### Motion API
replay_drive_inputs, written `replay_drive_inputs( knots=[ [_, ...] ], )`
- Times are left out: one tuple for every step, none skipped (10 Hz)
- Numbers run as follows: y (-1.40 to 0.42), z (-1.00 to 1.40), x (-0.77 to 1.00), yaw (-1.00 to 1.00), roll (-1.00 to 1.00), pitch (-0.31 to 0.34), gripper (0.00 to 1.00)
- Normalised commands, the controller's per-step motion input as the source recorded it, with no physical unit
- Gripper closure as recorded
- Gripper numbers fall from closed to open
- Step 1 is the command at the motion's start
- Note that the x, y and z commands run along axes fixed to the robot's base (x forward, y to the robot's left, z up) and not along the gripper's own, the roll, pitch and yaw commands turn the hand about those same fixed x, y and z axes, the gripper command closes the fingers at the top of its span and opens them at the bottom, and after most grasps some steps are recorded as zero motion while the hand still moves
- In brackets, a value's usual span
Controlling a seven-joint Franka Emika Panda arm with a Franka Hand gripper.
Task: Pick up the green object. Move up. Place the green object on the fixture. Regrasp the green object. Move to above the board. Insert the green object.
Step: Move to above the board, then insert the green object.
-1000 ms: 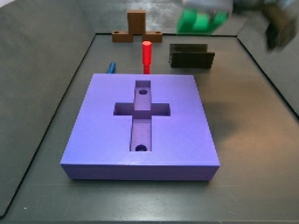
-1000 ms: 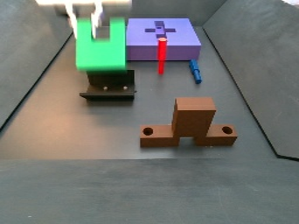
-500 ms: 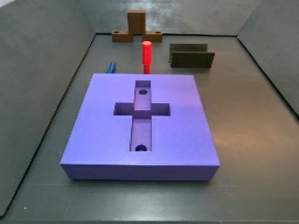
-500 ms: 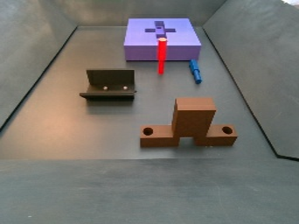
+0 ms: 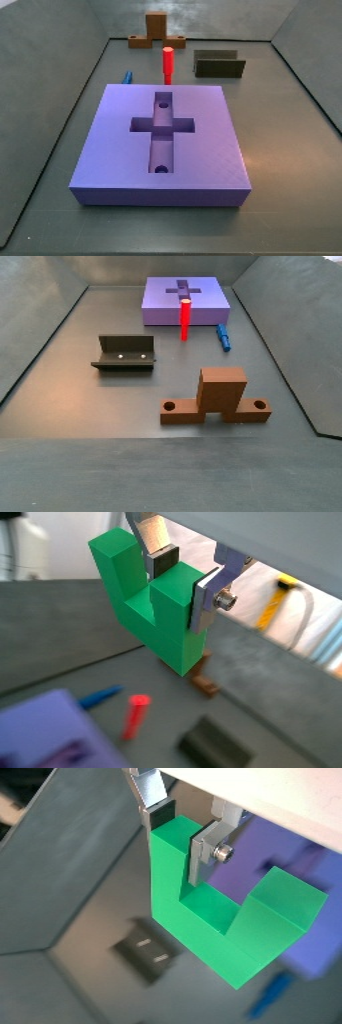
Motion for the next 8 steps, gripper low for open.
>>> replay_drive_inputs(
  knots=[
    [-0.82, 0.1, -0.87, 0.01, -1.0, 0.013, 1.0],
    [-0.46, 0.05, -0.52, 0.0, -1.0, 0.017, 1.0],
    [-0.21, 0.04, -0.24, 0.0, -1.0, 0.021, 1.0],
    [-0.12, 0.01, -0.16, 0.0, -1.0, 0.005, 1.0],
    [-0.08, 0.01, -0.14, 0.0, -0.85, -0.007, 1.0],
    [-0.01, 0.01, -0.1, 0.0, -0.47, -0.035, 1.0],
    [0.01, 0.0, -0.08, 0.0, -0.33, -0.044, 1.0],
    [-0.02, 0.0, 0.0, 0.0, 0.0, 0.0, 1.0]
  ],
)
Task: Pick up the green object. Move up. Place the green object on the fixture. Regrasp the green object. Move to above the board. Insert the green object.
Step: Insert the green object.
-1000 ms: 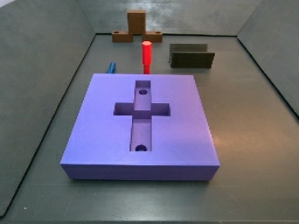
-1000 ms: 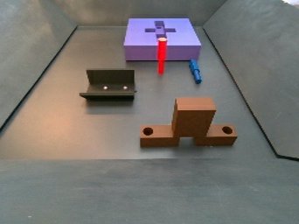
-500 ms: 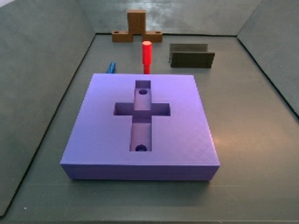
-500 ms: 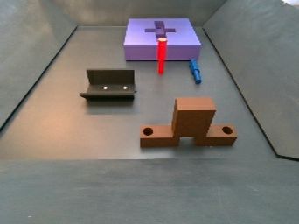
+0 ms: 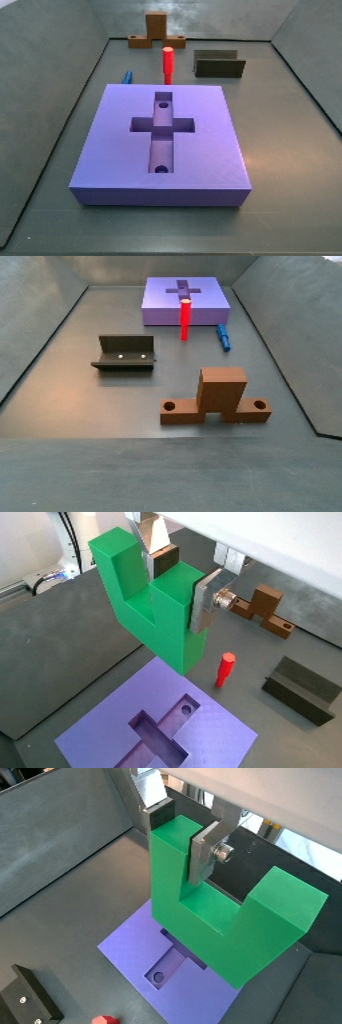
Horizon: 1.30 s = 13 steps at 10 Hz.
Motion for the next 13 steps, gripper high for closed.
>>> replay_drive_inputs(
  knots=[
    [-0.05, -0.1, 0.0, -0.05, -0.07, 0.0, 1.0],
    [-0.13, -0.23, 0.01, 0.0, -0.4, -0.083, 1.0],
    [-0.23, -0.18, 0.15, 0.11, -0.42, -0.024, 1.0],
    [-0.28, -0.11, 0.12, 0.1, -0.45, -0.021, 1.0],
    [-0.27, -0.14, 0.14, 0.11, -0.44, -0.019, 1.0],
    [0.0, -0.6, 0.09, 0.0, -0.25, -0.09, 1.0],
    [0.0, -0.95, 0.0, -0.14, -0.06, -0.11, 1.0],
    [0.0, -1.0, 0.0, -0.18, 0.0, -0.114, 1.0],
    [0.0, -0.98, 0.16, -0.12, -0.01, -0.123, 1.0],
    [0.0, -0.94, 0.24, -0.05, -0.05, -0.129, 1.0],
    [0.0, -0.94, 0.28, 0.0, -0.05, -0.127, 1.0],
    [-0.03, -0.96, 0.31, 0.0, -0.04, -0.141, 1.0],
    [-0.07, -0.94, 0.28, 0.0, 0.0, -0.161, 1.0]
  ],
)
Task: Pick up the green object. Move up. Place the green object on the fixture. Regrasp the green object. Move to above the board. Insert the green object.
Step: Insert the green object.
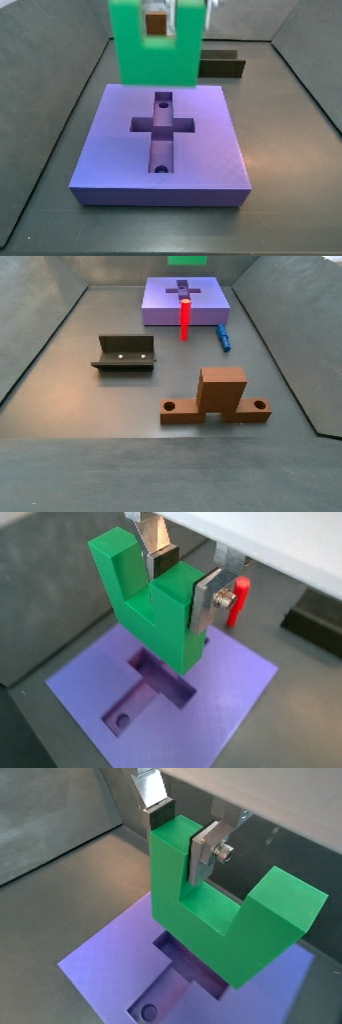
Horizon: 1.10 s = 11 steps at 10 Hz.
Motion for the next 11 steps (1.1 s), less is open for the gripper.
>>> replay_drive_inputs(
  knots=[
    [-0.07, -0.83, 0.22, 0.01, 0.05, -0.189, 1.0],
    [-0.04, -0.6, 0.07, 0.08, 0.24, -0.179, 1.0],
    [-0.05, -0.55, 0.0, 0.14, 0.27, -0.179, 1.0],
    [-0.04, -0.44, -0.2, 0.13, 0.14, -0.19, 1.0],
    [0.0, -0.37, -0.2, 0.05, 0.04, -0.129, 1.0],
    [-0.07, -0.32, -0.17, 0.08, 0.0, -0.097, 1.0],
    [-0.18, -0.29, 0.0, 0.11, -0.02, -0.037, 1.0],
    [-0.13, -0.24, 0.0, 0.13, 0.0, -0.05, 1.0],
    [-0.13, -0.24, 0.0, 0.08, 0.01, -0.04, 1.0],
    [-0.11, -0.24, 0.06, 0.09, 0.06, -0.003, 1.0],
    [-0.01, -0.32, 0.09, 0.05, 0.05, 0.0, 1.0]
  ],
)
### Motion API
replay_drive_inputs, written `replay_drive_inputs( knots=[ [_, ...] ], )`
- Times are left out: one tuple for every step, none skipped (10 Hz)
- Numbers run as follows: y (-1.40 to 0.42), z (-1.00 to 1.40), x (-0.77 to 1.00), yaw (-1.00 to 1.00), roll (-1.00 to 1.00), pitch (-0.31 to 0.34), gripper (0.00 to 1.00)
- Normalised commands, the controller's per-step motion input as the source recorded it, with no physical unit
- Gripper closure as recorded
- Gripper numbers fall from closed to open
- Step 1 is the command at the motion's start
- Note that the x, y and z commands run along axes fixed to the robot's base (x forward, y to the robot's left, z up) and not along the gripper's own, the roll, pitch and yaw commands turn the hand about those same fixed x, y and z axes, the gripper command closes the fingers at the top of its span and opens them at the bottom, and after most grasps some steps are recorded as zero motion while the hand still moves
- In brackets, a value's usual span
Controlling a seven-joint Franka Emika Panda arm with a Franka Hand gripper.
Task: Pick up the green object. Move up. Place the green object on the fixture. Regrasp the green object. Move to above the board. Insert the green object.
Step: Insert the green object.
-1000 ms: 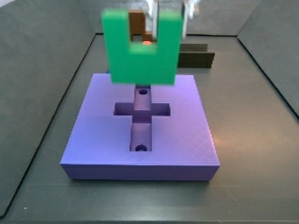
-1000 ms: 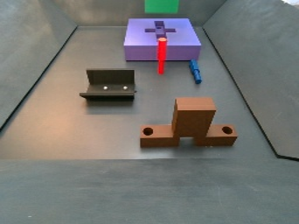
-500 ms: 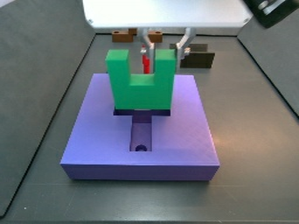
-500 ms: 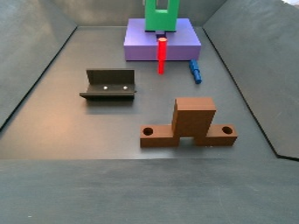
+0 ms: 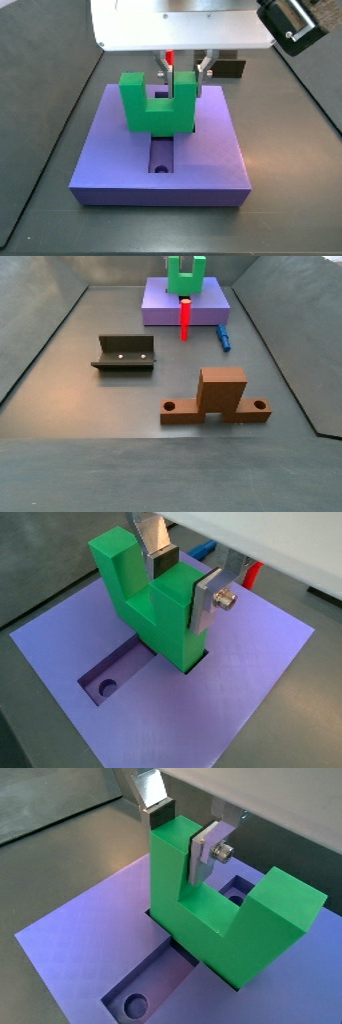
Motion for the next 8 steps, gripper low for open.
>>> replay_drive_inputs(
  knots=[
    [0.0, -0.41, 0.0, 0.05, 0.06, -0.016, 1.0],
    [0.02, -0.75, 0.0, 0.01, 0.02, -0.02, 1.0],
    [0.2, -0.97, 0.0, -0.04, -0.1, -0.041, 1.0],
    [0.14, -0.94, 0.0, -0.02, -0.09, -0.083, 1.0],
    [0.13, -0.96, 0.0, -0.03, -0.06, -0.093, 1.0],
    [0.03, -0.75, 0.0, -0.05, -0.06, -0.111, 1.0],
    [-0.02, 0.0, 0.0, 0.0, 0.04, 0.0, 1.0],
    [0.0, 0.0, 0.0, 0.0, 0.0, 0.0, 1.0]
  ],
)
